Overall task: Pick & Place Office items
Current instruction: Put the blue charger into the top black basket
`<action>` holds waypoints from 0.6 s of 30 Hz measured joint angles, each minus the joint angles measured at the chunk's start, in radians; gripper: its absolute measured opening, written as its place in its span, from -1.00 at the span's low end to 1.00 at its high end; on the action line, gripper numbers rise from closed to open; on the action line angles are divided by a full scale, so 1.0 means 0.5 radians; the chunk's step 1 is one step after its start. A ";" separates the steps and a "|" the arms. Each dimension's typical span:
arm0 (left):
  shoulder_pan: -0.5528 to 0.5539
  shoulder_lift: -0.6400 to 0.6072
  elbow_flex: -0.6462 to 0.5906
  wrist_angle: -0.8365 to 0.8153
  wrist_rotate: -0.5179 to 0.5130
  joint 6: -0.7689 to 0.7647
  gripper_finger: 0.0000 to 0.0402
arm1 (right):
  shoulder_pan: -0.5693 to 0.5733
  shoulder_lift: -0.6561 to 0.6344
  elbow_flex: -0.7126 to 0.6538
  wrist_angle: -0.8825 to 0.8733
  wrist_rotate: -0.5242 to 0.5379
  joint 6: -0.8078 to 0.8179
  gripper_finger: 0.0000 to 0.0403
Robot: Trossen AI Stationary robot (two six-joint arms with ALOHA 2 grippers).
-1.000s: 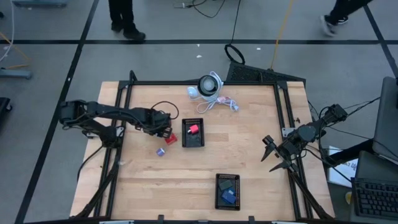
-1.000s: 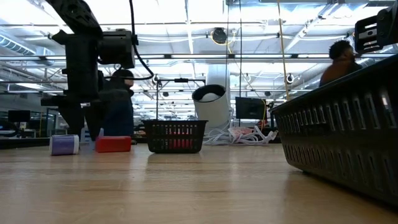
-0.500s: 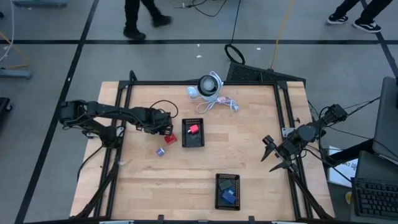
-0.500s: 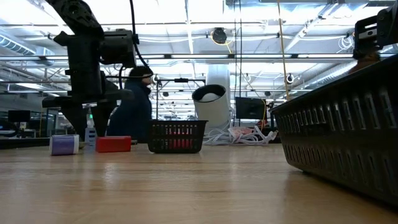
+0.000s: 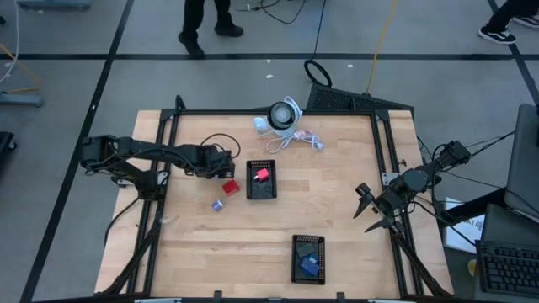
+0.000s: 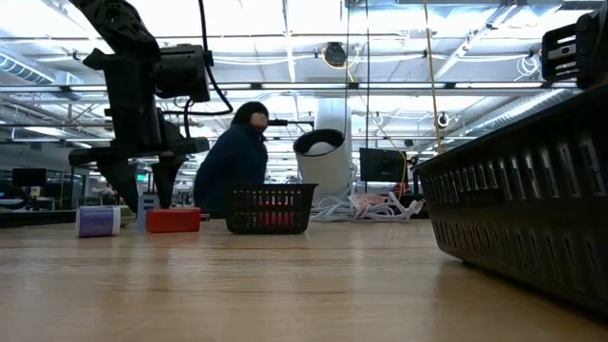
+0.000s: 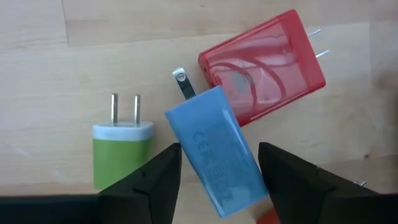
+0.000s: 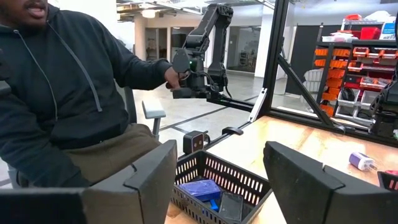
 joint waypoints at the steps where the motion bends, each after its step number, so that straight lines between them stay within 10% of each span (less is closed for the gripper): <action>1: 0.000 0.000 0.000 -0.002 0.000 0.001 0.05 | 0.000 0.000 0.000 0.000 0.000 0.000 0.15; 18: -0.002 0.000 0.000 -0.129 0.087 0.016 -0.29 | 0.000 0.000 0.000 0.000 0.000 0.000 0.15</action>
